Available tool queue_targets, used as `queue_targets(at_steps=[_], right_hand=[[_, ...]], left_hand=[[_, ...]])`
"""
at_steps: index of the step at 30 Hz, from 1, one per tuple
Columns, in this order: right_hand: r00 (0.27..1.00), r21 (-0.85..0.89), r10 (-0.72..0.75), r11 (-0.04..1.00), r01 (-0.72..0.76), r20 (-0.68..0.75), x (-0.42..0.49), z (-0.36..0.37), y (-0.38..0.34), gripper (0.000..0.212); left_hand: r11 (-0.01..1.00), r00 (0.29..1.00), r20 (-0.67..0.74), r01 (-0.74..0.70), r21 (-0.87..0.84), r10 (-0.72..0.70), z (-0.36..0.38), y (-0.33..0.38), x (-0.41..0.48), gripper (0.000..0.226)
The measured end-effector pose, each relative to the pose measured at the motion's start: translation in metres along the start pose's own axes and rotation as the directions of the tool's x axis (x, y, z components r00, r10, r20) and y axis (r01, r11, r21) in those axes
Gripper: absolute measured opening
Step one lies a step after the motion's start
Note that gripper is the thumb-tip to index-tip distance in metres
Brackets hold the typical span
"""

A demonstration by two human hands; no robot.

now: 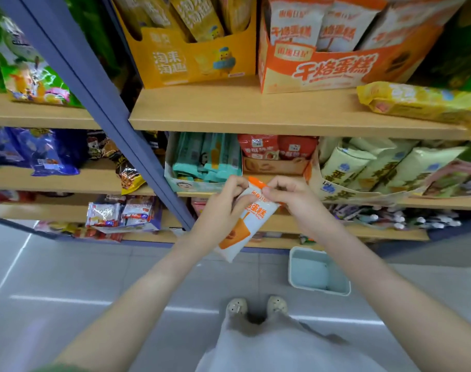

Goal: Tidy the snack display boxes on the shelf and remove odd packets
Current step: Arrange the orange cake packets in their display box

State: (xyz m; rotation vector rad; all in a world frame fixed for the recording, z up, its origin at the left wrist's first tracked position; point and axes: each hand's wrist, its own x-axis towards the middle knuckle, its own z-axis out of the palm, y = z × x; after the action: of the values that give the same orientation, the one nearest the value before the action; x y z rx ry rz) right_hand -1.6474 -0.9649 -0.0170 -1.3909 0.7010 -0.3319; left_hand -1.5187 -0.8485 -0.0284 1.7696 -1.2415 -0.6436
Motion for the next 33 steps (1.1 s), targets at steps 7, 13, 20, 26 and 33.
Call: queue_targets(at_steps=[7, 13, 20, 26, 33], right_hand=[[0.974, 0.032, -0.037, 0.998, 0.045, -0.221, -0.002, -0.004, 0.006, 0.015], [0.985, -0.015, -0.07, 0.998, 0.068, -0.157, 0.003, -0.011, -0.006, 0.032], [0.99, -0.205, -0.129, 0.969, 0.137, 0.048, 0.001, -0.031, -0.015, 0.014], [0.983, -0.27, -0.136, 0.958, 0.099, -0.122, 0.007, -0.029, -0.014, 0.025], [0.947, -0.333, -0.258, 0.925, 0.183, -0.194, 0.006, -0.015, -0.018, 0.014]], left_hand=[[0.951, 0.996, 0.033, 0.066, 0.301, -0.08, 0.014, 0.006, -0.003, 0.07], [0.955, 0.993, -0.005, 0.118, 0.274, -0.121, 0.017, 0.011, -0.003, 0.057], [0.877, 0.892, 0.321, 0.406, -0.257, -0.319, -0.007, 0.014, 0.0, 0.016], [0.793, 0.819, 0.485, 0.502, -0.345, -0.308, -0.009, 0.024, -0.001, 0.023], [0.734, 0.832, 0.464, 0.514, -0.444, -0.302, -0.011, 0.033, 0.004, 0.021]])
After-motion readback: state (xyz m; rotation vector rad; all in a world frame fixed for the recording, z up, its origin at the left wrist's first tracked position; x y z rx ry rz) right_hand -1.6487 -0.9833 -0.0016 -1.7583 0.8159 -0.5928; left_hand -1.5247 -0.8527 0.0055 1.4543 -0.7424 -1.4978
